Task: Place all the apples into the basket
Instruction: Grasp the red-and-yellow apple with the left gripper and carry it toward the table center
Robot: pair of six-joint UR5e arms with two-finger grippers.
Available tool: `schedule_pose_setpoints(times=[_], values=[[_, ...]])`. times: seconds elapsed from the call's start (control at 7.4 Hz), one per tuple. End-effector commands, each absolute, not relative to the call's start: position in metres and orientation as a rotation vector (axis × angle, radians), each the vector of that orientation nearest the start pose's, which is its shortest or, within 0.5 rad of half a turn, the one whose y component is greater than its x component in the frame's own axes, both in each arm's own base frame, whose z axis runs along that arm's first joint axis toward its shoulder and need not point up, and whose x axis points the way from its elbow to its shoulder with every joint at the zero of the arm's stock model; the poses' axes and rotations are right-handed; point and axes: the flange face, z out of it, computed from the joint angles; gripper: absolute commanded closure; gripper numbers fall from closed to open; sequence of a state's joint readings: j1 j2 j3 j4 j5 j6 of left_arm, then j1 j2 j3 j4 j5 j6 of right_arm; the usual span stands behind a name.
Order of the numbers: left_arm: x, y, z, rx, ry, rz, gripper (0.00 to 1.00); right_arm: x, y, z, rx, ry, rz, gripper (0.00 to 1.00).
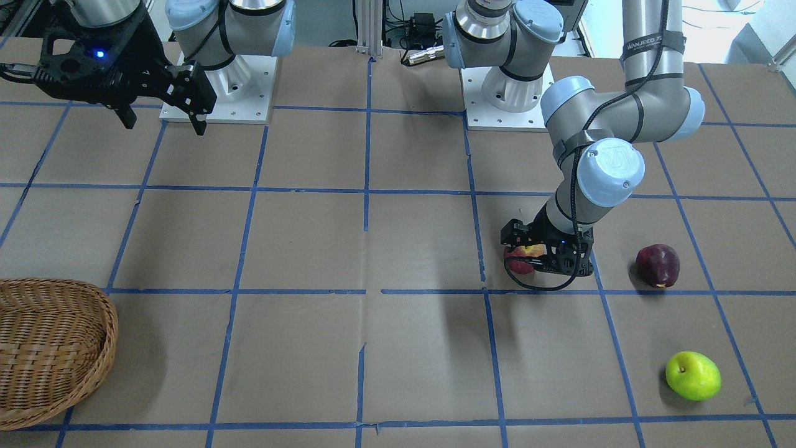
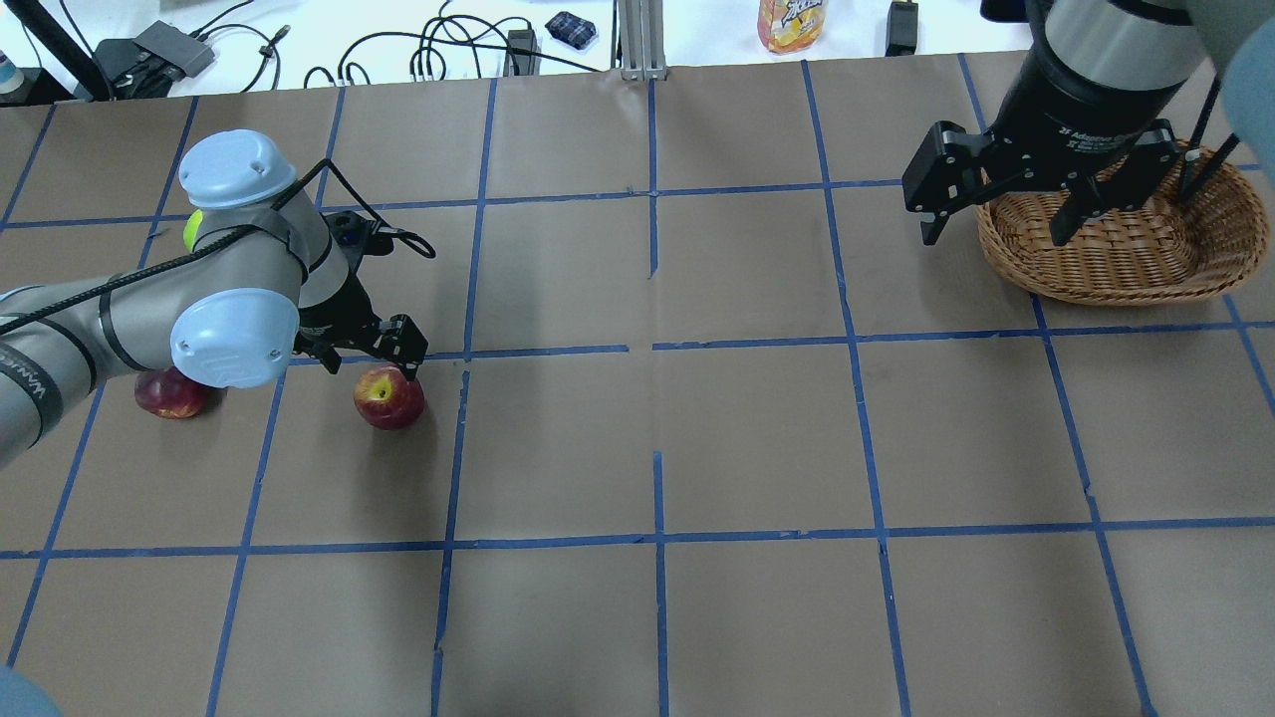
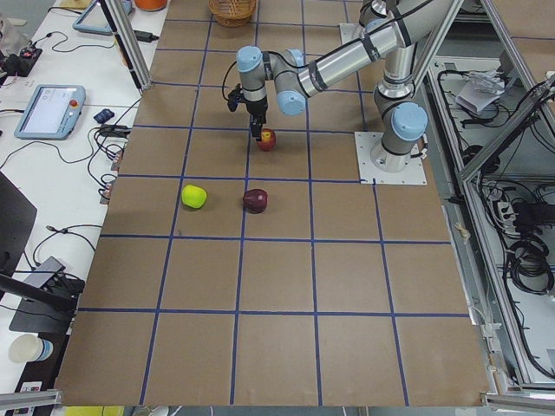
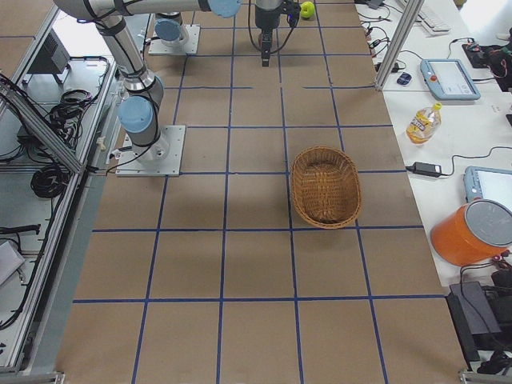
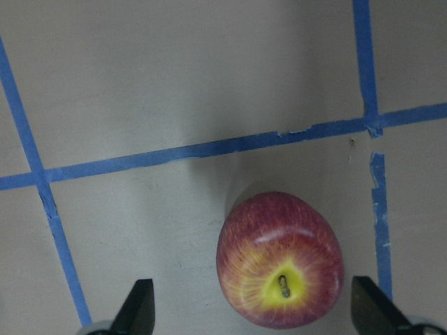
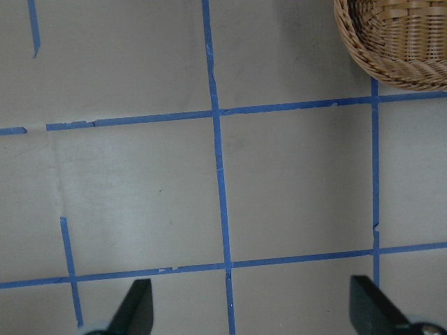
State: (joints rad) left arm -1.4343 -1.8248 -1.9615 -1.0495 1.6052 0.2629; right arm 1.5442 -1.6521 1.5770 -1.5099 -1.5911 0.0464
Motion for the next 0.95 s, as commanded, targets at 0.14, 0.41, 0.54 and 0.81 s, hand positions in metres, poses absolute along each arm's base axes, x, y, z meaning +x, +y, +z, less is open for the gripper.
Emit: schedule_pose_setpoints(times=[0.14, 0.41, 0.54, 0.81], values=[[-0.060, -0.524, 0.207, 0.198, 3.126, 0.224, 0.00, 0.118, -0.461, 0.518, 0.119, 3.161, -0.025, 0.00], [-0.062, -0.510, 0.176, 0.191, 3.129, 0.245, 0.03, 0.118, -0.463, 0.518, 0.117, 3.162, -0.051, 0.00], [-0.062, -0.511, 0.178, 0.161, 3.118, 0.152, 0.46, 0.118, -0.460, 0.521, 0.119, 3.160, -0.056, 0.00], [-0.071, -0.509, 0.194, 0.174, 3.118, 0.133, 1.00, 0.118, -0.449, 0.527, 0.122, 3.157, -0.063, 0.00]])
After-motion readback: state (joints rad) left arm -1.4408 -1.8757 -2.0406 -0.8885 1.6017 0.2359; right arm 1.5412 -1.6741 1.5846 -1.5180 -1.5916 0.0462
